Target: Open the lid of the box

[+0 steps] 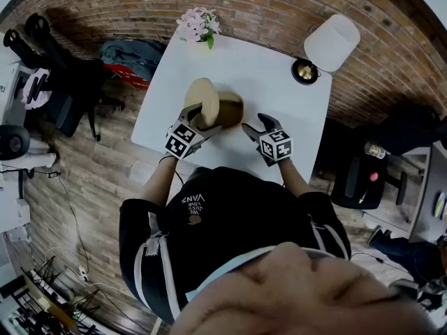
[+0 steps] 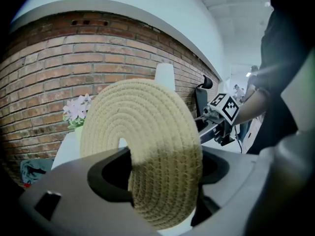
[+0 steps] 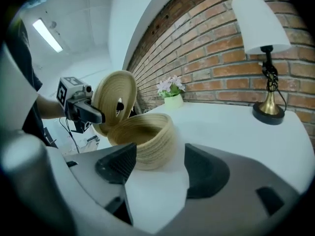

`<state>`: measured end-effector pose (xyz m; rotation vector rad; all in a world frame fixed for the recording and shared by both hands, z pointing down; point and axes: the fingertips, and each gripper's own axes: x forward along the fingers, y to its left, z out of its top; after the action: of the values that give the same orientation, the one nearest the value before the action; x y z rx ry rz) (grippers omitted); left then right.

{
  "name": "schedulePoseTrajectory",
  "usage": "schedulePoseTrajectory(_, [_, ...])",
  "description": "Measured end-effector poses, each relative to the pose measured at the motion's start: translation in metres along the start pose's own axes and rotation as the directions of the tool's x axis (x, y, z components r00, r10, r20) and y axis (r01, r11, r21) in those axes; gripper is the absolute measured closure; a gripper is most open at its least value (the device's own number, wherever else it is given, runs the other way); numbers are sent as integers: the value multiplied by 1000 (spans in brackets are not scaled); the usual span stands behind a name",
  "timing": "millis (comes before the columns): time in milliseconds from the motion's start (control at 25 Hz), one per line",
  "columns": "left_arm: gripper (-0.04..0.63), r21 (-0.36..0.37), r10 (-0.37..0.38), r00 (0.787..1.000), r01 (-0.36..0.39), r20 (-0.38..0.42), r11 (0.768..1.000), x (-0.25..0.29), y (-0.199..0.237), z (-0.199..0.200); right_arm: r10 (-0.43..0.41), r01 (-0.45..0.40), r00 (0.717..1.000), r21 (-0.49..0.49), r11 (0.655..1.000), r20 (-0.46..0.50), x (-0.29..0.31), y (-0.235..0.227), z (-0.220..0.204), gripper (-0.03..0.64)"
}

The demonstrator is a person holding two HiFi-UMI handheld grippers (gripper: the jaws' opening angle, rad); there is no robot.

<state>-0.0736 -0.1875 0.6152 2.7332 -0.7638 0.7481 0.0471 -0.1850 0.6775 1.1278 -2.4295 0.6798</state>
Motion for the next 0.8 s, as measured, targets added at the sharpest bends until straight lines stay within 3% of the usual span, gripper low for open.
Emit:
schedulePoseTrajectory(320, [233, -44, 61, 996, -59, 58, 997, -17, 14, -1, -53, 51, 996, 31, 998, 76, -14, -5, 21, 325])
schedulePoseTrajectory(440, [237, -65, 92, 993, -87, 72, 994, -26, 20, -4, -76, 73, 992, 32, 997, 105, -19, -8, 29, 394])
schedulePoseTrajectory(800, [247, -121, 169, 982, -157, 89, 980, -46, 33, -19, -110, 106, 978, 31, 994, 175, -30, -6, 53, 512])
